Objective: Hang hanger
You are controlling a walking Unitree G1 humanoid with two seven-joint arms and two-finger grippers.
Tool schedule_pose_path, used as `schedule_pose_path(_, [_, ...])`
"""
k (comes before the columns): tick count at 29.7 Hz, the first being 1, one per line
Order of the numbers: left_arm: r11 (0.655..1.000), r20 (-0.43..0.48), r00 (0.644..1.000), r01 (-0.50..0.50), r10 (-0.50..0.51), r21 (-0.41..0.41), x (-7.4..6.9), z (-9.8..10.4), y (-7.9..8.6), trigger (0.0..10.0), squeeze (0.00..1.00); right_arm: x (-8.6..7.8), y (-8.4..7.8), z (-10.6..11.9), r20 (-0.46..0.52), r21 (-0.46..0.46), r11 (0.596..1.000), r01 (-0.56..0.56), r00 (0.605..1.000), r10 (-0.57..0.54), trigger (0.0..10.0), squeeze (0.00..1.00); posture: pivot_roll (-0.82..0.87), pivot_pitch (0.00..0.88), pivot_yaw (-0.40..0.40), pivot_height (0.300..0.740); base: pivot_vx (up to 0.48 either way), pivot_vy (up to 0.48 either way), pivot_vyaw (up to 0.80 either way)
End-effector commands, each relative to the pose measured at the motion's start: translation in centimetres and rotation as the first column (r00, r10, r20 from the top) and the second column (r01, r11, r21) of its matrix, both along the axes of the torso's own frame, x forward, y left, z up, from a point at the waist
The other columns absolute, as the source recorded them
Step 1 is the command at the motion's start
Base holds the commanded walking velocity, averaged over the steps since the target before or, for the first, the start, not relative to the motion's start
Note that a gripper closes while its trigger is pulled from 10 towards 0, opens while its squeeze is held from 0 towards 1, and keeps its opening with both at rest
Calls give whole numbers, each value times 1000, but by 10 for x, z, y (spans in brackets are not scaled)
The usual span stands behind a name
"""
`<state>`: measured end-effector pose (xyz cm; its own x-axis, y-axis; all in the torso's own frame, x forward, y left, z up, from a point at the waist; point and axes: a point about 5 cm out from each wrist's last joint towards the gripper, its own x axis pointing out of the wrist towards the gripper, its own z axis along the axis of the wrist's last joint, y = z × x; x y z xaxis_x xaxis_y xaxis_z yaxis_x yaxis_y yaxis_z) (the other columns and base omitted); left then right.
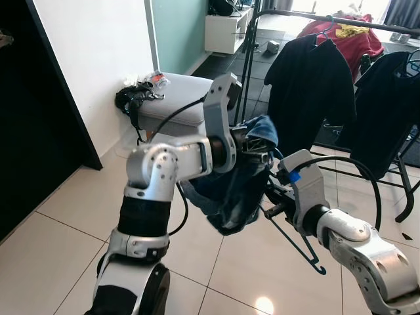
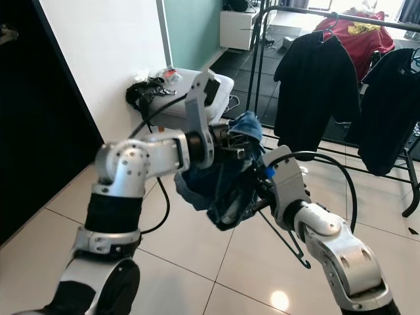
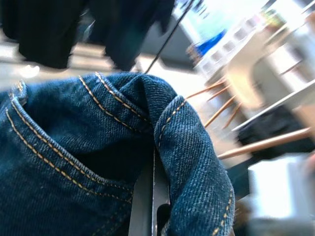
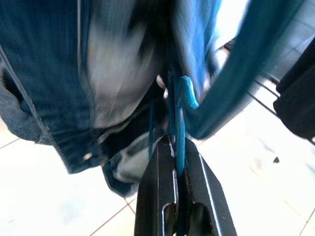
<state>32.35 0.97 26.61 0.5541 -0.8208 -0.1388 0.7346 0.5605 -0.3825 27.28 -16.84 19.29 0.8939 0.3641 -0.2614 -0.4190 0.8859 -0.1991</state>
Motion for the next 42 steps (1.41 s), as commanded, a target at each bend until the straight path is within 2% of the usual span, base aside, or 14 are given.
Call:
schedule_pose_path(1, [995,35,999,33,-36,97,-6,-12,-7,10000,0,3,8,19,114,11,999,-43,993,42,10000,0,-70,93,0,740,0,0,0])
schedule_pose_path(4, [987,98,994,34,-49,154,-8,-14,-8,10000,0,3,9,20,123,12,998,-56,991,54,10000,0,-73,94,0,740,0,0,0])
schedule_pose_path(12, [976,203,974,54,-98,212,-13,-17,-13,10000,0,3,14,22,143,31,996,-82,987,77,10000,0,-73,97,-1,740,0,0,0])
schedule_pose_path(13, [976,211,970,74,-118,206,-15,-18,-14,10000,1000,3,15,22,145,33,996,-86,986,80,10000,0,-73,97,-3,740,0,0,0])
schedule_pose_path(18, [975,218,966,93,-138,203,-17,-18,-14,10000,1000,3,15,22,148,35,995,-89,986,82,10000,0,-73,97,-3,740,0,0,0])
schedule_pose_path(23, [979,285,943,130,-171,155,-21,-8,-13,10000,1000,4,16,22,156,49,994,-96,984,88,10000,0,-71,99,-4,740,0,0,0])
schedule_pose_path(26, [980,362,916,124,-174,157,-16,3,-1,10000,1000,4,17,22,157,63,993,-100,984,89,10000,0,-69,100,-3,740,0,0,0])
schedule_pose_path(29, [977,401,896,130,-189,170,-15,7,6,10000,1000,4,16,21,159,74,992,-101,983,88,10000,0,-67,100,-3,740,0,0,0])
schedule_pose_path(33, [970,411,886,148,-217,194,-16,8,9,10000,1000,4,16,21,159,78,992,-100,983,87,10000,0,-65,100,-4,740,0,0,0])
schedule_pose_path(34, [958,422,869,177,-260,227,-20,7,12,10000,1000,4,15,21,160,83,992,-99,983,85,10000,0,-64,100,-5,740,0,0,0])
schedule_pose_path(35, [958,422,869,177,-260,227,-20,7,12,10000,1000,4,15,21,160,83,992,-99,983,85,10000,0,-64,100,-5,740,0,0,0])
schedule_pose_path(37, [922,418,833,254,-362,292,-31,3,15,10000,1000,4,14,20,162,93,991,-97,983,81,10000,0,-63,100,-6,740,0,0,0])
schedule_pose_path(39, [922,418,833,254,-362,292,-31,3,15,10000,1000,4,14,20,162,93,991,-97,983,81,10000,0,-63,100,-6,740,0,0,0])
schedule_pose_path(42, [861,410,773,341,-485,377,-44,-4,23,10000,1000,5,12,21,168,97,991,-94,983,77,10000,0,-64,100,-7,740,0,0,0])
